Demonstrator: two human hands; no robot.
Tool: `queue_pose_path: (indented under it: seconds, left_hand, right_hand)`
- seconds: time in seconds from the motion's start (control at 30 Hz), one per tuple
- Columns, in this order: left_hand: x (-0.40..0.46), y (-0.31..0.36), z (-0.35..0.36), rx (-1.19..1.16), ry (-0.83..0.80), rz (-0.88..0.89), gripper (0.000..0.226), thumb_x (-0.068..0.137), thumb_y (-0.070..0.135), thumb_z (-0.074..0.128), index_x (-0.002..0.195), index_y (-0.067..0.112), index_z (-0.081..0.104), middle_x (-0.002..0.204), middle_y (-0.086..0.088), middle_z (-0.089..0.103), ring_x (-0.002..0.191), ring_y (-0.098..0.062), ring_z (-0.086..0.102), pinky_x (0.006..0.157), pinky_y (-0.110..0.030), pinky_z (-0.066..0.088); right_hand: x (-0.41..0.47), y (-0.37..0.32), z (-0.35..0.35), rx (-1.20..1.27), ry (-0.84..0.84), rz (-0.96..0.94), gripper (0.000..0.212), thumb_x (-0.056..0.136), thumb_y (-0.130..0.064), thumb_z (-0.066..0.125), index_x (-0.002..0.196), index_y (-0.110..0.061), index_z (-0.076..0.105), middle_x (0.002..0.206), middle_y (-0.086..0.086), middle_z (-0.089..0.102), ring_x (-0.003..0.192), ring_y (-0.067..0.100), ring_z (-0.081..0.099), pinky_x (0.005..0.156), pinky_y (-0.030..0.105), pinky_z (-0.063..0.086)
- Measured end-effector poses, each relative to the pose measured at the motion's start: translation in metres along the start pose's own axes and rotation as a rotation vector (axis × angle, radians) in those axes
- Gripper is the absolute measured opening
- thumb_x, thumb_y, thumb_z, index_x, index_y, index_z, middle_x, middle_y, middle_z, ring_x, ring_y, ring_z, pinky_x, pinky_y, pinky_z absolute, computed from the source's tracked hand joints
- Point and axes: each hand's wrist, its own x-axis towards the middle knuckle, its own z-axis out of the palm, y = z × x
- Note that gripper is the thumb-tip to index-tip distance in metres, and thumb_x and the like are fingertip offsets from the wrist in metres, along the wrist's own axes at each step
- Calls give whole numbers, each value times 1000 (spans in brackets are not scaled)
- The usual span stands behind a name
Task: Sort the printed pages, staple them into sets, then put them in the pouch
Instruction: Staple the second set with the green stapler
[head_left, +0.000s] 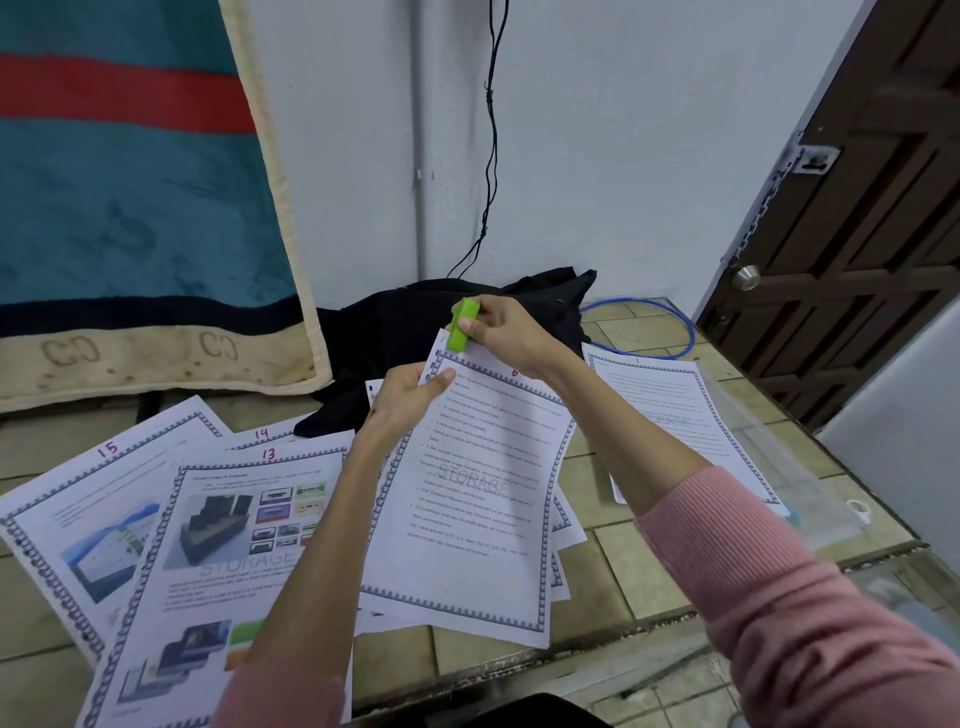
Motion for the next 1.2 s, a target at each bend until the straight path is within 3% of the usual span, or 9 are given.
queue_pose_path:
  seconds: [0.2,0.33,0.4,0.57,0.67,0.83,0.97,1.07,1.2]
  left_hand:
    - [-2,0,1,42,-12,15,16,94,24,54,83,18,65,81,4,69,74,-11,67,71,-25,55]
    - [-4,-3,0,45,-15,21,17,95,24,53,83,21,65,82,6,69,75,-7,67,68,-22,55]
    - [-4,-5,-1,28,-11,12,16,95,25,53,84,22,65,84,6,70,78,-9,68,70,-25,55]
    - [-4,-7,-3,-23,0,8,16,94,24,54,83,22,65,85,3,70,80,-13,68,76,-30,56]
    - [-4,-6,-3,-27,-7,8,16,95,23,53,83,23,65,84,4,70,78,-11,68,75,-29,56]
    - [-2,-10,-2,0,-18,3,15,95,23,53,86,25,65,90,4,70,86,-14,68,79,-31,55]
    - [0,-12,0,9,-6,-3,16,95,25,53,85,23,66,88,3,71,83,-15,69,80,-34,56]
    - [2,-11,1,12,-8,-3,16,95,25,53,88,20,65,88,0,71,82,-16,68,79,-34,55]
    - [1,-10,-1,-10,1,11,17,95,25,53,83,21,66,83,1,71,77,-14,68,75,-30,55]
  right_hand:
    - [2,0,-7,118,-93,135,28,98,-13,45,125,-6,51,106,6,63,107,21,60,98,33,47]
    - [0,-10,-12,470,-106,289,32,101,-10,33,132,-5,41,96,11,63,84,20,60,72,30,48]
    - [-1,-11,-15,582,-101,337,26,100,-13,33,123,-10,44,94,11,62,81,22,61,66,31,48]
    - [1,-5,-21,861,-74,385,25,91,-14,33,108,-5,48,87,9,58,77,22,62,80,38,51]
    - [2,-1,-21,971,-52,404,23,87,-18,38,98,-5,54,76,7,57,60,18,60,74,36,57]
    - [6,-6,-13,716,80,332,44,102,-37,23,89,-14,57,64,3,54,59,17,46,58,28,41]
    - [4,-10,-2,62,92,-82,25,100,-29,36,108,-14,56,81,0,59,74,16,56,69,29,50]
    - [3,-10,6,101,130,-206,14,95,-21,53,102,-12,59,89,3,64,84,17,64,84,32,55]
    - [8,-7,10,84,135,-165,15,92,-20,58,102,-10,60,89,5,65,90,21,65,85,37,56]
